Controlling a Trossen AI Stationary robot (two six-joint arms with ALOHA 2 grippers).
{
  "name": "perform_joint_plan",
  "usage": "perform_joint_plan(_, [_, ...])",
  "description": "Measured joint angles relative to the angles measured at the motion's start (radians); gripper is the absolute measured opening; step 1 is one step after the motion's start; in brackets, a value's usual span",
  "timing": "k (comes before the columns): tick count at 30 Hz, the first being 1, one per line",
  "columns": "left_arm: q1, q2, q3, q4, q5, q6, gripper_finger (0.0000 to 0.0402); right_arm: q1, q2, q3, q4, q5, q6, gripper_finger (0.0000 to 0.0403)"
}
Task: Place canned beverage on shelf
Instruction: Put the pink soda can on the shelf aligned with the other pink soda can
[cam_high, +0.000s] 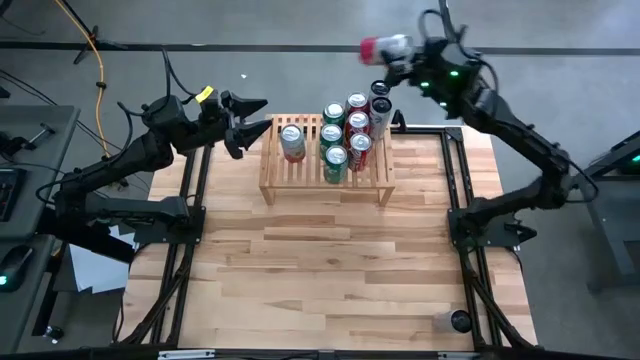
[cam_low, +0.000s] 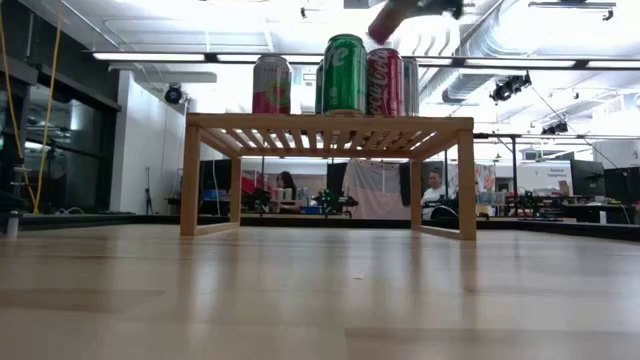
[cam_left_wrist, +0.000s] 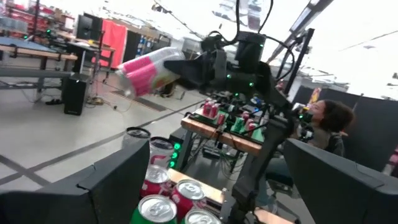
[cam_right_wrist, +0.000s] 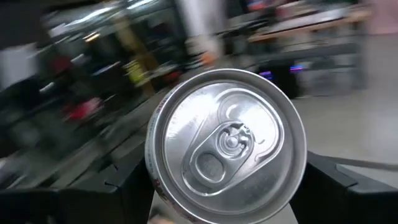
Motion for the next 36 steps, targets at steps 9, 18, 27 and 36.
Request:
perform_joint_plan(9, [-0.019,0.000,0.000,0.077,0.000,0.001,0.0362,0.179,0.344,0.304,-0.035,-0.149,-0.124,0.0272])
perform_joint_plan(18, [-0.019,-0.005,0.000,0.078,0.000,-0.001,0.0362,0.190,0.631,0.632,-0.292,-0.227,-0.111,0.0272])
perform_joint_plan(27, [-0.018,-0.005,0.000,0.075,-0.001,0.000,0.0362,0.195,0.770,0.789,-0.504,-0.256,-0.099,0.0272])
perform_joint_plan(36, [-0.018,-0.005,0.000,0.074,-0.017,0.019,0.0362,0.204,0.772,0.759,-0.575,-0.262,-0.096,0.0272])
